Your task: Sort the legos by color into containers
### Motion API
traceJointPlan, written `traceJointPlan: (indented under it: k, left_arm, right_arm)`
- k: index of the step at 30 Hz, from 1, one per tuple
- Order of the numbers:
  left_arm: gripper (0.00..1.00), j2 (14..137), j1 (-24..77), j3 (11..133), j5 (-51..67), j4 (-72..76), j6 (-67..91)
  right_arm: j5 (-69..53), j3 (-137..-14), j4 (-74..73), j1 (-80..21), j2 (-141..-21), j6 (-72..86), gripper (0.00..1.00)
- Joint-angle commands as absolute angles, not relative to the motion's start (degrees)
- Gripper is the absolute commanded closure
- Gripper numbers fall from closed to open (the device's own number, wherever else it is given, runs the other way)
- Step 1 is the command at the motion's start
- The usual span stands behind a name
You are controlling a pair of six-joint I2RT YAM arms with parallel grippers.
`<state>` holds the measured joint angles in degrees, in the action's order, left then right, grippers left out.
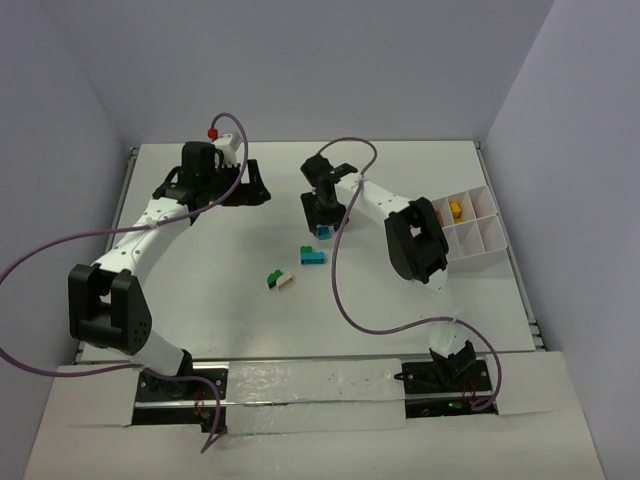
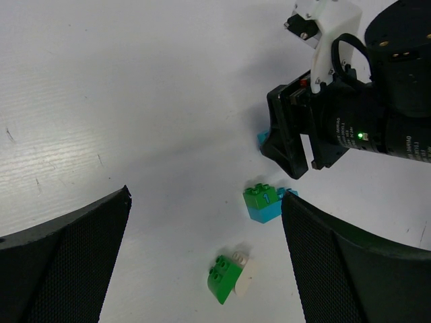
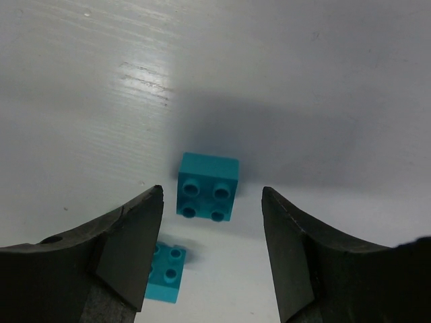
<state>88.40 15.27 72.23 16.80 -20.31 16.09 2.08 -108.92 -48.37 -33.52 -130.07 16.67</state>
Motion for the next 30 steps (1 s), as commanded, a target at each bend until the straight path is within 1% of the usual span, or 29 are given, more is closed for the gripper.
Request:
traceJointPlan:
  k: [1,3,5,10,12,14,17,20,22,24,26,30]
  left_arm:
    - [0.01,89.20,14.94,73.78,17.96,-18.81,16.44]
    - [0.01,89.21,14.94,73.83,18.07,-18.81,16.44]
    - [0.01,89.21,14.94,73.92,18.11,-18.81,16.43]
    - [0.01,89.36,14.94,73.83,18.42,-18.52,16.32]
    - [0.01,89.30,14.94,73.96,18.59,-18.65,16.15]
    - [0.01,89.28,14.94,74.13,18.84,-18.81,15.96]
    - [0.01,88.98,15.03,74.38,20.23,-18.98,14.31]
    - [0.01,88.63,15.70,74.37,22.25,-19.18,11.93]
    - [0.01,88.43,17.34,74.52,18.40,-19.40,10.50]
    - [0.01,88.56,20.57,74.98,15.11,-20.33,7.99]
    - [0.01,88.73,23.59,75.37,11.71,-20.91,6.30]
    - [0.01,90.06,26.02,77.29,11.52,-21.81,5.94]
  right_arm:
    - [2.40,-111.33,-48.44,-33.62,-131.82,17.08,0.33]
    - [2.23,-111.15,-48.31,-33.54,-132.04,16.88,0.34]
    - [2.20,-111.00,-48.25,-33.22,-132.36,16.79,0.37]
    - [2.02,-109.91,-48.87,-33.13,-130.51,16.83,0.63]
    - [0.98,-108.22,-49.11,-33.11,-127.57,16.21,0.71]
    - [0.55,-106.33,-48.78,-33.00,-124.05,14.96,0.75]
    - [-1.37,-100.41,-48.20,-31.91,-114.88,9.76,0.86]
    - [-5.13,-95.05,-47.92,-28.71,-104.39,4.06,0.91]
    - [-6.41,-90.75,-48.46,-24.56,-96.57,1.21,0.96]
    - [-4.80,-86.82,-48.79,-21.71,-92.32,-2.88,1.00]
    - [-2.74,-83.52,-49.03,-16.68,-86.32,-7.09,1.00]
    - [-1.93,-78.38,-50.91,-4.94,-76.79,-17.56,1.00]
